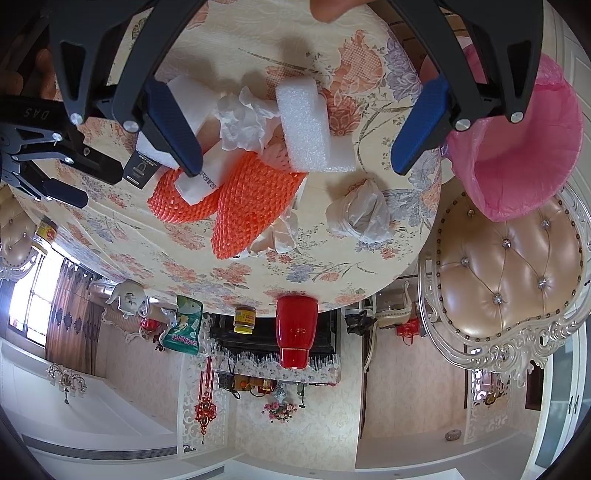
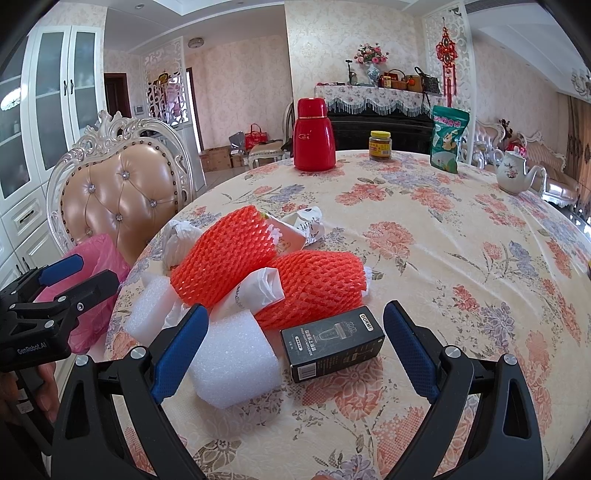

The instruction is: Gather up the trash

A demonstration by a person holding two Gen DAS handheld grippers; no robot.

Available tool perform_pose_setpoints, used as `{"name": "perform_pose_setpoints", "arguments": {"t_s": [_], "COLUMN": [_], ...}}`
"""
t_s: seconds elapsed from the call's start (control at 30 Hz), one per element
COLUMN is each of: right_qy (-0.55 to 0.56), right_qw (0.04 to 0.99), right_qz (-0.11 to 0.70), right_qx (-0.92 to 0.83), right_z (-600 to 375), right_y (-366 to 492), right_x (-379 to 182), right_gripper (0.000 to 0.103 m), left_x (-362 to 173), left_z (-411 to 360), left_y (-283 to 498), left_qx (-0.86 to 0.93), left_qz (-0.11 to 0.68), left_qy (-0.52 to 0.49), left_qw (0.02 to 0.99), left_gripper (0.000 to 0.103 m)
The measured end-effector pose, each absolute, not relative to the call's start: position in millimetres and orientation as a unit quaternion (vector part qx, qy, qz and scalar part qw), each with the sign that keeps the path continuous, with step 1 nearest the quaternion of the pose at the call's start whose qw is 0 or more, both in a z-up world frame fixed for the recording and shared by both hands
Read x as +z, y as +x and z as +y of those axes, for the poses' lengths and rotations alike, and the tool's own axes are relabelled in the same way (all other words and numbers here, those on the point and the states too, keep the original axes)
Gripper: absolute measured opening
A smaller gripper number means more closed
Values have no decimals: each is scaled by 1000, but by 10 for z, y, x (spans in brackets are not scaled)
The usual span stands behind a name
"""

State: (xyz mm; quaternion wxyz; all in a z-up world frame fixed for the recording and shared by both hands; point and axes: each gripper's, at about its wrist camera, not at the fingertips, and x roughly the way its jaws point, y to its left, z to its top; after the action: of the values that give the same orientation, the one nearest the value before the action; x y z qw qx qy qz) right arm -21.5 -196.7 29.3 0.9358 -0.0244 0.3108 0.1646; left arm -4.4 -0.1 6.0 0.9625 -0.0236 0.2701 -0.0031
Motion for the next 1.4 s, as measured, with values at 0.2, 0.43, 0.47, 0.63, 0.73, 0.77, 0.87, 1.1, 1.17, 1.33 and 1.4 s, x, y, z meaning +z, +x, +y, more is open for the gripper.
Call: {"name": "perform_pose_setpoints", "arguments": {"t_s": [0.2,0.43,0.47,0.63,0.73,0.77,0.87,1.1,1.17,1.33,1.4], "right_qy": [-24,-24,-24,-23,-24,-24,-23,-22,-23,-21,-21], "right_qw": [936,936,936,936,936,936,936,936,936,936,936], "right_qz": [311,310,310,310,311,311,311,310,310,312,314], "right_qx": [165,165,165,165,165,165,165,165,165,162,160], "right_z": [-1971,-1973,-1970,-1974,-1972,-1972,-1975,-1996,-2000,-2022,-2028], "right_y": [-215,-217,-221,-220,-218,-219,-217,-218,-214,-203,-178], "right_x": [291,295,303,294,324,326,313,318,315,315,295], "right_gripper": [89,89,89,89,89,89,89,89,89,89,89], "left_x": [63,71,69,72,70,70,69,68,68,65,63], "left_z": [1,-6,-7,-6,-6,-7,-6,-6,-5,-3,-6], "left_y": [-45,-47,-45,-49,-47,-48,-46,-47,-47,-40,-25], "left_qx": [-3,-2,-2,-2,-2,-2,-2,-2,-2,-1,-1], "left_qz": [270,269,270,269,269,269,269,270,269,271,272], "left_qy": [-23,-22,-22,-22,-22,-22,-22,-22,-22,-23,-23], "left_qw": [963,963,963,963,963,963,963,963,963,962,962], "left_gripper": [98,98,98,98,98,98,98,98,98,98,98]}}
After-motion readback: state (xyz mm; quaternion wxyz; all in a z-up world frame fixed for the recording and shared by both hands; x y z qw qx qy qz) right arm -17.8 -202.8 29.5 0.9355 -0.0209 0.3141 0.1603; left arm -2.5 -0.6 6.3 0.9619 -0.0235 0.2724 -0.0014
